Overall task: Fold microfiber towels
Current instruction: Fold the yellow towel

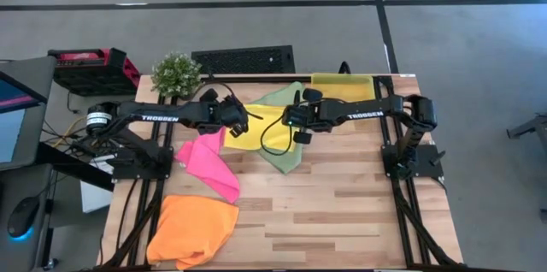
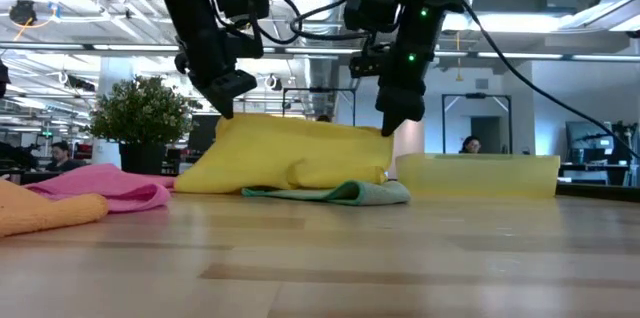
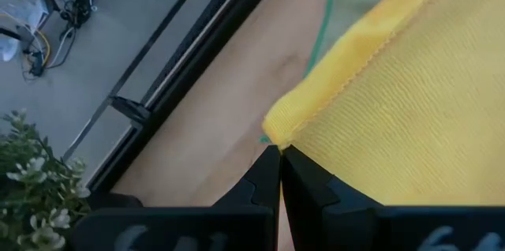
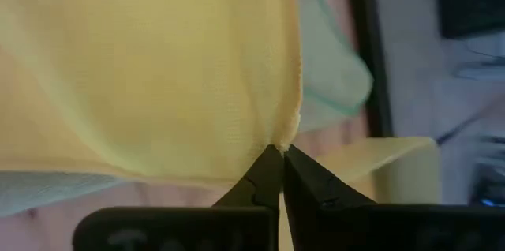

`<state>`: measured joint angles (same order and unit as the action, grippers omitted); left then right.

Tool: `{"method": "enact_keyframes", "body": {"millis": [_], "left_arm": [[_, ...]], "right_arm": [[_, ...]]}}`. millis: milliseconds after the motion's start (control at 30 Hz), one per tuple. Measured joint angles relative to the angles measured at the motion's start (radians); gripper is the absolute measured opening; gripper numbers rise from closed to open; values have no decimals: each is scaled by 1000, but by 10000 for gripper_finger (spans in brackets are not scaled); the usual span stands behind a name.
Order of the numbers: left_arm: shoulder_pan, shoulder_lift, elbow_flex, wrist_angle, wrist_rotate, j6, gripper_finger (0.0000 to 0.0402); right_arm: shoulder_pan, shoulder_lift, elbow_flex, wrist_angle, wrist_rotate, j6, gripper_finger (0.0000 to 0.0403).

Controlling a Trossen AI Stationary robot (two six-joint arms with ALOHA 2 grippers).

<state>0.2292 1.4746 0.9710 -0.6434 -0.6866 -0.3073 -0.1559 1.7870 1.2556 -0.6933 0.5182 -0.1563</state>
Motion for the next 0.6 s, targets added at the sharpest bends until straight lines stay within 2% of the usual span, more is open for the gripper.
{"method": "enact_keyframes", "body": {"millis": [133,233,600], "left_arm": [[17,0,0,29,16,39,10],[31,0,0,40,24,41,32],[67,0,0,58,24,60,146]], "right_arm": [[-11,0,0,-7,-20,-9,49],[-19,0,0,-7,-20,-10,59],[-18,0,0,-5,-19,-12,124]]}}
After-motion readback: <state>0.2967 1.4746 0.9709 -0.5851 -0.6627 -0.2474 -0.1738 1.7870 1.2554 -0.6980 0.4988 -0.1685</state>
